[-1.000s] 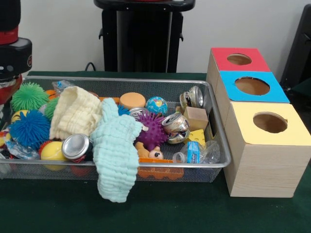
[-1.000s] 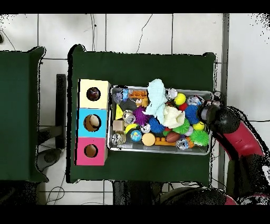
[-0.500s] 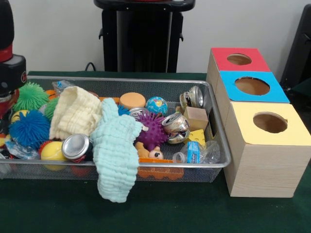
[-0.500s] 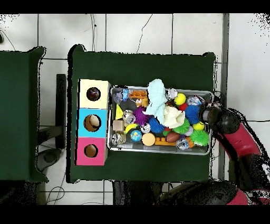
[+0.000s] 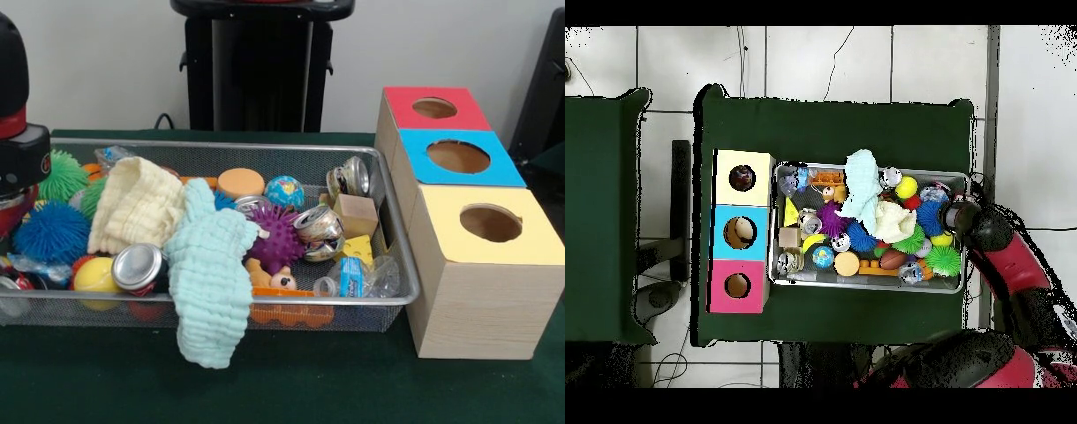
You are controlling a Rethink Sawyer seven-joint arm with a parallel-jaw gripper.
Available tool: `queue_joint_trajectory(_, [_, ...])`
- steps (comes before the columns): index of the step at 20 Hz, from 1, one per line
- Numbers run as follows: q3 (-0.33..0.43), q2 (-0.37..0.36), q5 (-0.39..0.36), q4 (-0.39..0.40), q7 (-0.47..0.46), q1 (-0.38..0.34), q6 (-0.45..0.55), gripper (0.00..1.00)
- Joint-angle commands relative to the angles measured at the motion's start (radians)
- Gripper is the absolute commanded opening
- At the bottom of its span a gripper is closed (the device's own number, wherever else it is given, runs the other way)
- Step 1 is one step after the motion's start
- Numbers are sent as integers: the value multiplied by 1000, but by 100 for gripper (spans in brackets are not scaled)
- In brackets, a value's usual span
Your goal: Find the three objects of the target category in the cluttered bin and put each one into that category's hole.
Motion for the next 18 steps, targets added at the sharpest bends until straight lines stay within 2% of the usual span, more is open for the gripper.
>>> queue_joint_trajectory(1, [120,128,-49,-38,0,-7,-104,100])
queue_joint_trajectory(9, [140,135,-66,-33,-16,-15,-115,100])
queue_joint_trajectory(10, [134,138,-70,-38,-18,-12,-119,0])
queue_joint_trajectory(13, [130,137,-69,-38,-12,-10,-123,0])
queue_joint_trajectory(15, [90,131,-59,-42,13,18,-112,0])
queue_joint_trajectory(18, [91,123,-57,-38,13,15,-114,0])
